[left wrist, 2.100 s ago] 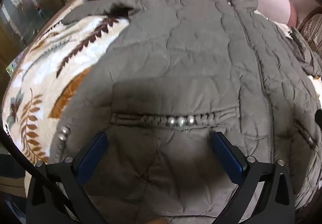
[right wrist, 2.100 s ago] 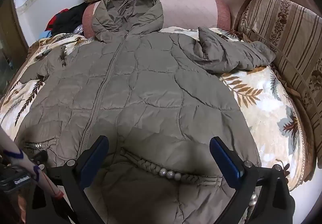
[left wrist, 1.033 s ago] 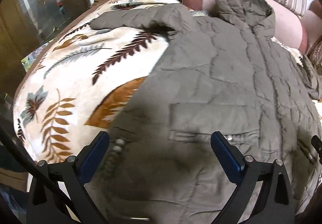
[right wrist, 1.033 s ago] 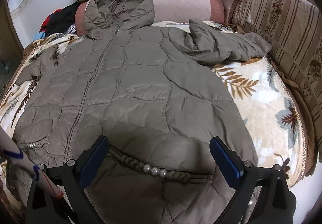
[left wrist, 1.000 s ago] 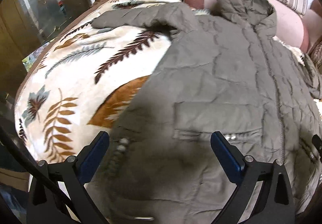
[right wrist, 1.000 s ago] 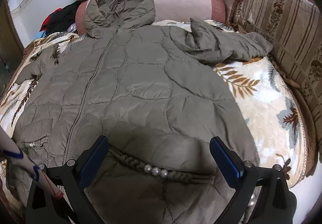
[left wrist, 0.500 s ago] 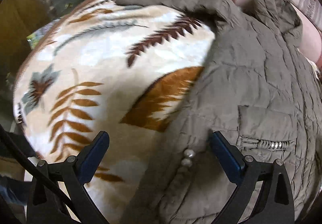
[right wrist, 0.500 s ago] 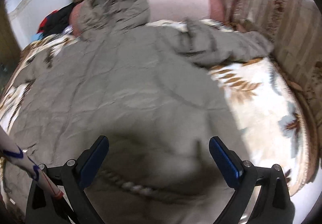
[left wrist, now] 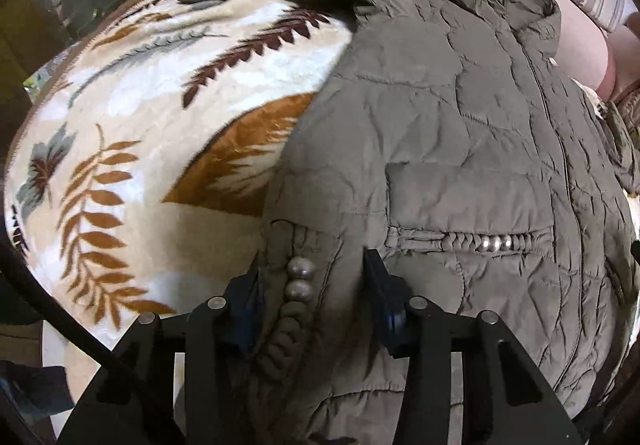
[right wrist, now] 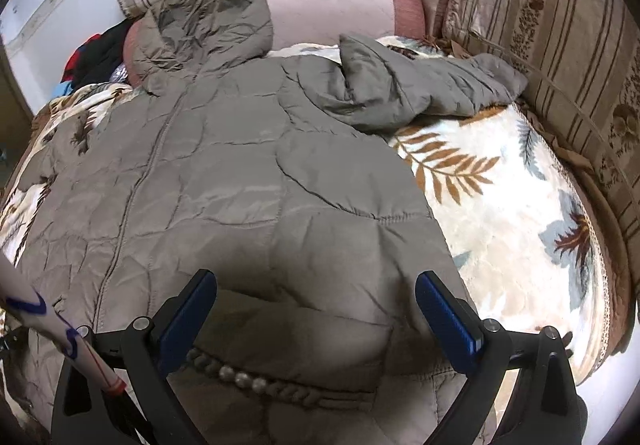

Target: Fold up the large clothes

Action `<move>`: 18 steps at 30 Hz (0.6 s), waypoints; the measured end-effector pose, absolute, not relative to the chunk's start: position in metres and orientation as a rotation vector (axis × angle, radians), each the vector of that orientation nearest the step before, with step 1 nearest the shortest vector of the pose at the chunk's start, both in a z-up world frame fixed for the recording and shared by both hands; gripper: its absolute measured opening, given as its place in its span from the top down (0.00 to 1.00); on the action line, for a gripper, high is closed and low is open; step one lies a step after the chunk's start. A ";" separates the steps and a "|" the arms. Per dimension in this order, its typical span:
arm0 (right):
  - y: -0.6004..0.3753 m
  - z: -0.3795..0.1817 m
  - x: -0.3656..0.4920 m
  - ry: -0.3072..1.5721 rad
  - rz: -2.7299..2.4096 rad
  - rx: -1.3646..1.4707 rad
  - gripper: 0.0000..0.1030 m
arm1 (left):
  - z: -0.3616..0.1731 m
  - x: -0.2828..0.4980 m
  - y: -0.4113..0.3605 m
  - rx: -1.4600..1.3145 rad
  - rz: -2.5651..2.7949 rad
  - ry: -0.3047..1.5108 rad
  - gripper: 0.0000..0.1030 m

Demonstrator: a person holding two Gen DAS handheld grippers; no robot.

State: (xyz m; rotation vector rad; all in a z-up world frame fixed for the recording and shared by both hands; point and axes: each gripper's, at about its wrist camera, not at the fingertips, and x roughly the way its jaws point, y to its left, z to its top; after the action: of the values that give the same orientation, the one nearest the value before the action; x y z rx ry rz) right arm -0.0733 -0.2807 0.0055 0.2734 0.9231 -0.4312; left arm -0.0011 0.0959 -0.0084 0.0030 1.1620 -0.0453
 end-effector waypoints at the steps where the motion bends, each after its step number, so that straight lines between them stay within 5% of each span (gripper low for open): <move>1: -0.280 0.007 -0.074 0.918 -0.432 0.267 0.01 | -0.004 0.000 0.098 -0.001 -0.038 1.157 0.55; 7: -0.280 0.018 -0.083 0.896 -0.462 0.261 0.01 | 0.042 -0.006 0.098 0.003 -0.026 1.037 0.49; 12: -0.266 0.032 -0.091 0.868 -0.435 0.228 0.01 | 0.075 -0.018 0.087 0.039 -0.028 0.923 0.28; 18: -0.246 0.038 -0.100 0.868 -0.407 0.176 0.01 | 0.085 -0.027 0.070 0.070 -0.073 0.889 0.26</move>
State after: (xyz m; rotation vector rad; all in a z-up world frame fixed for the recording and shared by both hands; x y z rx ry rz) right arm -0.1000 -0.2455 0.0376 0.1761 0.8679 -0.4073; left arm -0.0267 0.0702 0.0851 0.0704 0.8893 -0.0726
